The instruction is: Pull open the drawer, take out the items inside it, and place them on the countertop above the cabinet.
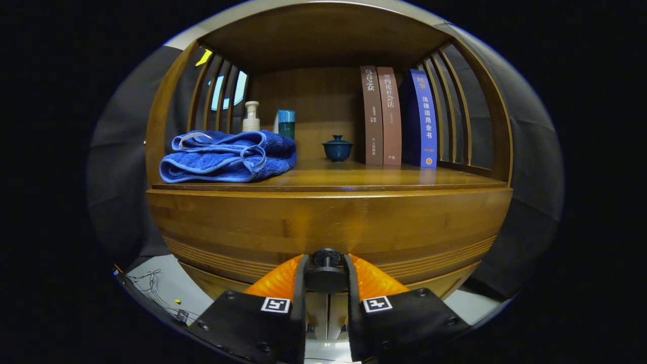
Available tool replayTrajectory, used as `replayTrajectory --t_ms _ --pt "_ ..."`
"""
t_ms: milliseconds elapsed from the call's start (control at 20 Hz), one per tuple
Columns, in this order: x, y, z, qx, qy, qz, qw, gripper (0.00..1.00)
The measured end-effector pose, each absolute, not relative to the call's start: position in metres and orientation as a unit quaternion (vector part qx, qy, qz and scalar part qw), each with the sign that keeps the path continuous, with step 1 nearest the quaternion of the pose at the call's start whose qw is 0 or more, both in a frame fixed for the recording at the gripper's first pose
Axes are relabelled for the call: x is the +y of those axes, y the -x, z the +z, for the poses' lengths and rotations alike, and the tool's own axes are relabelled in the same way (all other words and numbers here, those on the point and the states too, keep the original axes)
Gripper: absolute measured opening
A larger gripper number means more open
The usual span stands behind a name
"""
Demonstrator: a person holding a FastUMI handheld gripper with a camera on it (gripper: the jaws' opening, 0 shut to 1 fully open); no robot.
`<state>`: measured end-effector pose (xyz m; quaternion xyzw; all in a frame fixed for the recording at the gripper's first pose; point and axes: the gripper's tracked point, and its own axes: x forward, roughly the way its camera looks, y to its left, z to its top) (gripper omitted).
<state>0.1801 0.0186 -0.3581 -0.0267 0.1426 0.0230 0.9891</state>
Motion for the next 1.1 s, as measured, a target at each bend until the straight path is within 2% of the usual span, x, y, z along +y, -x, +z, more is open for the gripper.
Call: replayTrajectory --t_ms 150,750,1100 --pt "0.016 -0.170 -0.358 0.153 0.022 0.028 0.988 0.22" --pt "0.009 -0.055 -0.345 0.152 -0.004 0.043 0.987 0.22" --pt "0.007 -0.025 -0.353 0.158 0.007 0.048 0.986 0.22"
